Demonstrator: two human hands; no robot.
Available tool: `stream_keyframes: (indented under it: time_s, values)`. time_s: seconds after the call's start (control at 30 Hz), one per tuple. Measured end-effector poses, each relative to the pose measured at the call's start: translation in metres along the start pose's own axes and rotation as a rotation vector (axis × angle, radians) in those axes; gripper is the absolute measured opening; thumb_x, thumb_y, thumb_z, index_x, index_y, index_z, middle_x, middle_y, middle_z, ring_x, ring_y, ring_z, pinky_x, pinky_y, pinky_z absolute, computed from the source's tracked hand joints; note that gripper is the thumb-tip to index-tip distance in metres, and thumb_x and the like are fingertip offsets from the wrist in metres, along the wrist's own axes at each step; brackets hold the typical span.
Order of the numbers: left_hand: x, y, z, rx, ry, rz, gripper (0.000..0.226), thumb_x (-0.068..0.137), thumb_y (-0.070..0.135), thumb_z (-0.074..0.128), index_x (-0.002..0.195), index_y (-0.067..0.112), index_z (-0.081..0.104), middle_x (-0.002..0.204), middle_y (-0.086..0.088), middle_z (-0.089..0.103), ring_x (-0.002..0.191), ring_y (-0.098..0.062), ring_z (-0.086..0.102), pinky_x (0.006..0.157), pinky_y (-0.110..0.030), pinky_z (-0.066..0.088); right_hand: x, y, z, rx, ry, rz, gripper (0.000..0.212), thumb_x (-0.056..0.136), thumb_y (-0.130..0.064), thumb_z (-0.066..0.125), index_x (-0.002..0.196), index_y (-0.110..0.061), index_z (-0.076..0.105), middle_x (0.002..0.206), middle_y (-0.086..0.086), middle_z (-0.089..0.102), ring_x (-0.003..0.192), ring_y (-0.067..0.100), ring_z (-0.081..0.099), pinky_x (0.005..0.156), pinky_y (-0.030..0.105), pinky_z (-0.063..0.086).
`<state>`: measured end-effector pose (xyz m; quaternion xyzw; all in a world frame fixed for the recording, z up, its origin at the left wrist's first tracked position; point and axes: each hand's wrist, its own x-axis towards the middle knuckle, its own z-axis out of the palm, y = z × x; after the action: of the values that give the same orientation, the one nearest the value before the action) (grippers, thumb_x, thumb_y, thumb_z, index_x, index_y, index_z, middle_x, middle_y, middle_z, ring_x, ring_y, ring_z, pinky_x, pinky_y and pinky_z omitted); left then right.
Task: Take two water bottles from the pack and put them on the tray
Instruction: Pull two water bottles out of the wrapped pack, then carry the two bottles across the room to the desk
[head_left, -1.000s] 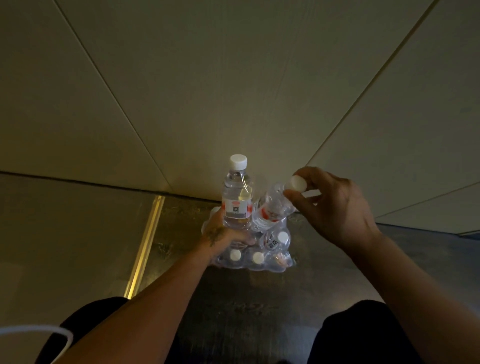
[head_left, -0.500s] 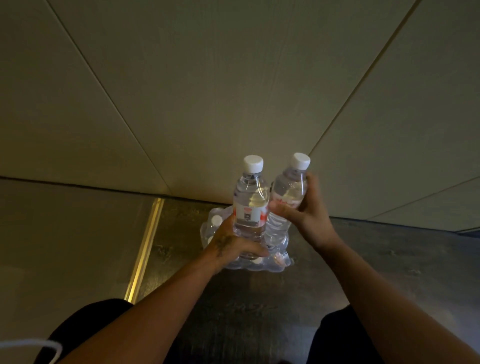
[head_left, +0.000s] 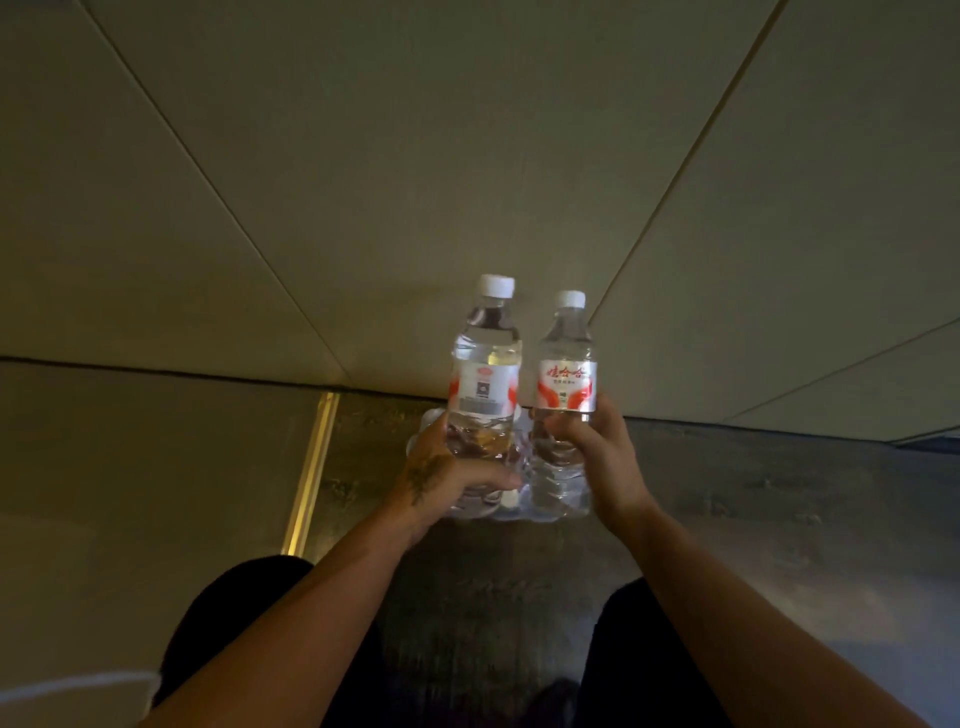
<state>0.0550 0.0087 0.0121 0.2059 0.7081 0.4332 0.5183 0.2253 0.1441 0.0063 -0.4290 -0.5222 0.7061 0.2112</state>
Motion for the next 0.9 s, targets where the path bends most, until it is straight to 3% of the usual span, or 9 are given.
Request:
stream_keyframes:
  time_s: [0.1,0.17,0.23,0.33,0.43,0.5,0.6,0.73,0.9]
  values:
    - [-0.039,0.035,-0.001,-0.083,0.003,-0.030,0.068,0.042,0.036,0.094,0.107,0.040,0.074,0.096,0.017,0.084,0.088,-0.007,0.081,0.061,-0.016,0.061,-0.034,-0.031,0.006,0.036,0.036,0.077,0.059,0.073,-0.039,0.084,0.127,-0.025,0.063,0.109,-0.001,0.081,0.099,0.027,0.081,0.078,0.040,0.067]
    - [-0.073,0.070,-0.002,-0.124,-0.003,-0.055,0.085,0.041,0.034,0.095,0.121,0.036,0.065,0.098,0.016,0.084,0.089,-0.015,0.082,0.060,-0.024,0.063,-0.060,-0.064,0.010,0.062,0.058,0.102,0.061,0.068,-0.046,0.090,0.122,-0.030,0.068,0.112,0.005,0.081,0.099,0.030,0.081,0.080,0.043,0.067]
    - [-0.109,0.107,-0.004,-0.135,-0.003,-0.054,0.095,0.039,0.033,0.095,0.127,0.036,0.059,0.101,0.016,0.083,0.089,-0.013,0.082,0.064,-0.029,0.063,-0.086,-0.102,0.013,0.079,0.054,0.126,0.067,0.063,-0.055,0.092,0.123,-0.035,0.069,0.117,0.008,0.079,0.103,0.033,0.080,0.084,0.049,0.067]
    - [-0.165,0.164,-0.005,-0.132,-0.002,-0.037,0.103,0.041,0.034,0.095,0.137,0.025,0.059,0.106,0.004,0.084,0.096,-0.020,0.081,0.070,-0.033,0.062,-0.128,-0.162,0.015,0.079,0.033,0.151,0.055,0.073,-0.048,0.085,0.124,-0.040,0.068,0.118,0.003,0.079,0.107,0.032,0.079,0.091,0.057,0.063]
    - [-0.224,0.229,-0.006,-0.165,0.015,-0.023,0.106,0.040,0.037,0.095,0.139,0.026,0.060,0.117,-0.001,0.083,0.105,-0.024,0.079,0.071,-0.032,0.061,-0.175,-0.233,0.018,0.087,0.028,0.166,0.052,0.077,-0.047,0.079,0.127,-0.040,0.068,0.118,0.000,0.079,0.106,0.027,0.080,0.094,0.060,0.061]
    - [-0.266,0.271,-0.008,-0.166,0.029,-0.016,0.110,0.039,0.041,0.095,0.142,0.024,0.059,0.121,-0.003,0.082,0.107,-0.027,0.078,0.072,-0.034,0.060,-0.210,-0.283,0.022,0.091,0.015,0.164,0.051,0.083,-0.047,0.076,0.132,-0.039,0.066,0.121,0.000,0.078,0.107,0.026,0.079,0.089,0.054,0.062]
    - [-0.325,0.329,-0.012,-0.154,0.042,0.019,0.100,0.043,0.038,0.096,0.137,0.023,0.065,0.114,0.000,0.085,0.102,-0.022,0.081,0.070,-0.031,0.062,-0.259,-0.355,0.025,0.137,-0.013,0.179,0.049,0.087,-0.040,0.073,0.135,-0.030,0.066,0.129,0.016,0.074,0.115,0.042,0.073,0.096,0.063,0.059]
    - [-0.394,0.389,-0.018,-0.165,0.070,0.046,0.078,0.044,0.034,0.097,0.118,0.025,0.075,0.105,0.001,0.086,0.095,-0.017,0.083,0.064,-0.017,0.062,-0.313,-0.437,0.034,0.144,-0.009,0.164,0.073,0.072,-0.041,0.080,0.136,-0.013,0.061,0.127,0.027,0.071,0.114,0.051,0.070,0.097,0.066,0.056]
    - [-0.443,0.434,-0.027,-0.172,0.113,0.032,0.087,0.044,0.038,0.097,0.127,0.025,0.070,0.110,-0.002,0.085,0.099,-0.024,0.082,0.070,-0.030,0.063,-0.349,-0.496,0.033,0.183,-0.029,0.121,0.084,0.071,-0.034,0.082,0.143,-0.006,0.051,0.131,0.033,0.066,0.110,0.050,0.072,0.097,0.064,0.057]
